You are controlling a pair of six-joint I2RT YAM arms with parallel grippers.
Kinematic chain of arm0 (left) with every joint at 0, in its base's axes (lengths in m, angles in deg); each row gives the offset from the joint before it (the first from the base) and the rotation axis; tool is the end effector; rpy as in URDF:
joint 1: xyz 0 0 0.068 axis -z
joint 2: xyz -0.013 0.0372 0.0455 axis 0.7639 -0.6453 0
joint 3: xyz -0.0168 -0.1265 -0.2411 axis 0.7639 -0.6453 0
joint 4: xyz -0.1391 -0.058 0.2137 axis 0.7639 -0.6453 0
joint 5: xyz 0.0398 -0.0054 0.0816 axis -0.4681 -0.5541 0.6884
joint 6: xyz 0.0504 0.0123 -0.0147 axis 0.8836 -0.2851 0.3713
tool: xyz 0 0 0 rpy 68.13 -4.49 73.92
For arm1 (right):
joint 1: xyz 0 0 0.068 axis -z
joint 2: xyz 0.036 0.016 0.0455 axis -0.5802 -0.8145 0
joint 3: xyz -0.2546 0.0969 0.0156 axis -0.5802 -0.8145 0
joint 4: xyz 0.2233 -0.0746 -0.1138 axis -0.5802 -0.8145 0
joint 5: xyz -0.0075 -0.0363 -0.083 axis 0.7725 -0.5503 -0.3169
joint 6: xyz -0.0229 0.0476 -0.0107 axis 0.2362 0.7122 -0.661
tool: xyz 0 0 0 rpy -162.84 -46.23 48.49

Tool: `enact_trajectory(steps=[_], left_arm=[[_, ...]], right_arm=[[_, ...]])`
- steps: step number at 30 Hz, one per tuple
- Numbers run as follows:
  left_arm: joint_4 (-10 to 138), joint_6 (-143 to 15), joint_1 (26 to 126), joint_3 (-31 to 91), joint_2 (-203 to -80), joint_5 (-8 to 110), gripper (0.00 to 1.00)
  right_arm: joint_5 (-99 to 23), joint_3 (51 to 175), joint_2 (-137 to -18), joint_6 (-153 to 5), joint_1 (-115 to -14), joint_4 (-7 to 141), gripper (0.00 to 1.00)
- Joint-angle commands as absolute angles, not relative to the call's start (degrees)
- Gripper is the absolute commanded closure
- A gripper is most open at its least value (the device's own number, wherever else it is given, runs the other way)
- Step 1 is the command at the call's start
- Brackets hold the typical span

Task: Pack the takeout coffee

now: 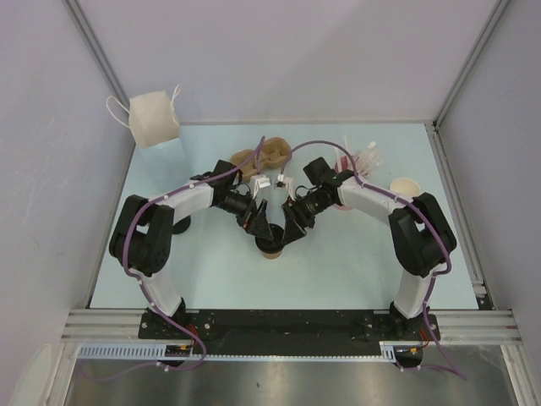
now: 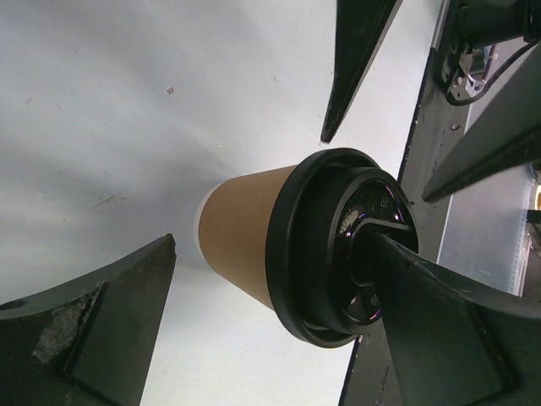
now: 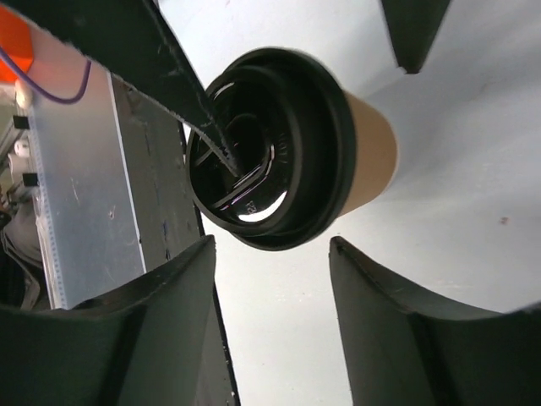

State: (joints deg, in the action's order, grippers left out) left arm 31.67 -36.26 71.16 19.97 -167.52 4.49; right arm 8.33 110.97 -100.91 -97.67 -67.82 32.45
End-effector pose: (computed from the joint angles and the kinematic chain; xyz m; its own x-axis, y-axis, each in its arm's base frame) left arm 0.3005 -0.1486 0.1752 -0.7009 0.4494 -0.5538 0.7050 0.3193 -0.6332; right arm 0.2933 0.2199 0.2100 -0.5665 -0.5601 -0.6045 -0.7906 0.1625 0.5904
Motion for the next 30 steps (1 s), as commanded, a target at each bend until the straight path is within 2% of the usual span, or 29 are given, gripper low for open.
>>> enact_trajectory(steps=[1, 10, 20, 30], left_arm=[[31.7, -29.0, 70.4, 16.5, -169.9, 20.4, 0.00], [31.9, -28.9, 69.9, 16.3, -169.8, 19.8, 0.00], [32.0, -29.0, 69.8, 16.4, -169.7, 19.4, 0.01], [32.0, -29.0, 69.8, 16.2, -169.5, 19.3, 0.01]], right_arm=[[7.4, 108.9, -99.3, -99.2, -69.0, 33.6, 0.37], [1.4, 107.1, -99.9, -95.6, -70.4, 38.9, 0.34], [8.4, 107.1, -100.1, -95.6, -68.1, 38.7, 0.33], [-12.6, 105.2, -101.7, -93.7, -71.6, 42.9, 0.35]])
